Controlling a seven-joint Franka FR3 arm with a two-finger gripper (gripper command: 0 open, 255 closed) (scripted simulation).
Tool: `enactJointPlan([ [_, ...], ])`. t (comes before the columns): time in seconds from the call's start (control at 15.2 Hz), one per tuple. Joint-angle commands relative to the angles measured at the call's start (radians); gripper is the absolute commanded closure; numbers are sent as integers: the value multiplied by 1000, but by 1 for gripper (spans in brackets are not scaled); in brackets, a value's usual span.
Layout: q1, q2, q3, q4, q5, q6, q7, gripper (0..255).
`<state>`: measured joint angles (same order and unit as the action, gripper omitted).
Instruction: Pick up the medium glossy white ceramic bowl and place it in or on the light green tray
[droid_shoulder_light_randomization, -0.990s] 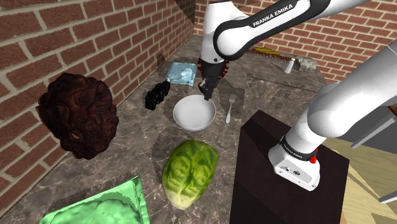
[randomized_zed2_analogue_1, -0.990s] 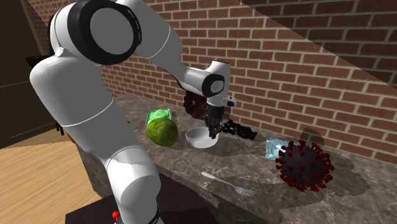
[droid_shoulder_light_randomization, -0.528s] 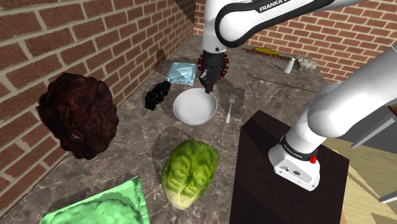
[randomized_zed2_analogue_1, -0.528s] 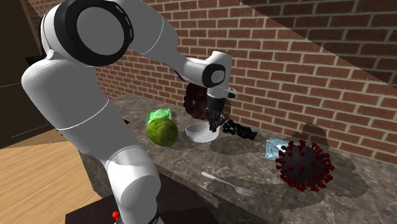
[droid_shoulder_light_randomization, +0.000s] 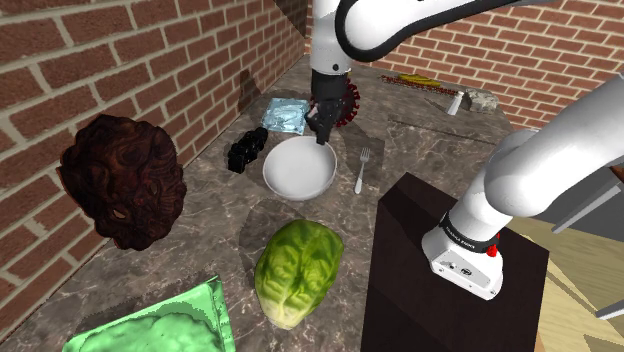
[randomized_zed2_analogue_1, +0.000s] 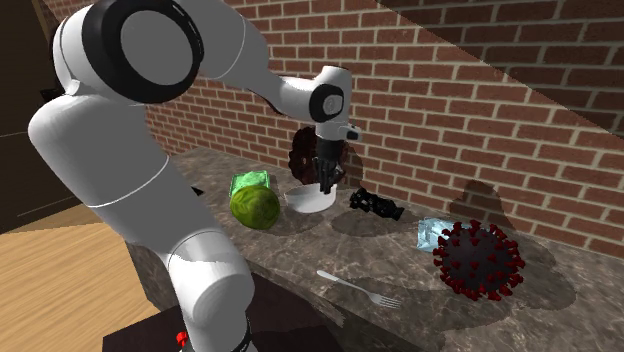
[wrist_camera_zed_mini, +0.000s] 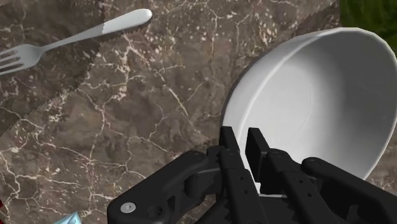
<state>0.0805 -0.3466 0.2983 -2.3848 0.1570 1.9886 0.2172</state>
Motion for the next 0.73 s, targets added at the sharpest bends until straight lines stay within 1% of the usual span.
enactJointPlan([
  [0.0,19,19,35,28,9,-4,52,255],
  [0.33,61,80,121,111,18,-15,183,255],
  [0.66,98,169,206,221,0,-27,322,255],
])
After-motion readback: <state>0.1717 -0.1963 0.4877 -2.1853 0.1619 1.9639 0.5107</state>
